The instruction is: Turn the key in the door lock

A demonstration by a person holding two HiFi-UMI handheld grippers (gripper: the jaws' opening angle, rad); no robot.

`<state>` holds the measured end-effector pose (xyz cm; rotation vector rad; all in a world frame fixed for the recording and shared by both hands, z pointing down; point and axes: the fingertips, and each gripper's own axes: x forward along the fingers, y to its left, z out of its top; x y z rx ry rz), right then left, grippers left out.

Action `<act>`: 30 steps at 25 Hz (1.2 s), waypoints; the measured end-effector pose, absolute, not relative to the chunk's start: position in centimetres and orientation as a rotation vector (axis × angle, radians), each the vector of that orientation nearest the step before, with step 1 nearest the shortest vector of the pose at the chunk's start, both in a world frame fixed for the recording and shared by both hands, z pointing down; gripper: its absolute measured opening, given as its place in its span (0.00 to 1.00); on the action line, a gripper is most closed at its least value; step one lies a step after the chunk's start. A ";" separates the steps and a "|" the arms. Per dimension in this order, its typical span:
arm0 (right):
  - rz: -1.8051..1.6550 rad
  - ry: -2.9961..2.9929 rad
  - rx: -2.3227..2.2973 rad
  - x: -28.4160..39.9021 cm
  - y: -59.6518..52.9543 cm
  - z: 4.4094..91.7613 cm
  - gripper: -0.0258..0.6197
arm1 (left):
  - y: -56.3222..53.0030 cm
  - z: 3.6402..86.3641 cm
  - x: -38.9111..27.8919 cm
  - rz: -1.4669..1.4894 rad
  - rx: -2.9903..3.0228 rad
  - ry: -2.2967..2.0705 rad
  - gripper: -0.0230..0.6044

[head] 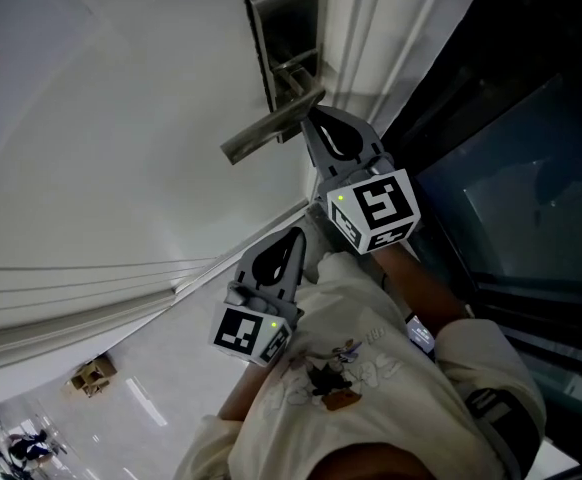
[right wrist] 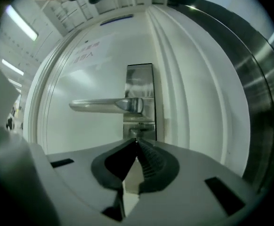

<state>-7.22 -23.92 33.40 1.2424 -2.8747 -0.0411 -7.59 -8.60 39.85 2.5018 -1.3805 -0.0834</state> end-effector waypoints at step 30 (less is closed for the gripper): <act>-0.053 -2.965 1.029 -1.1 -16.2 34.5 0.05 | -6.6 38.7 -2.4 -0.050 2.454 -1.567 0.04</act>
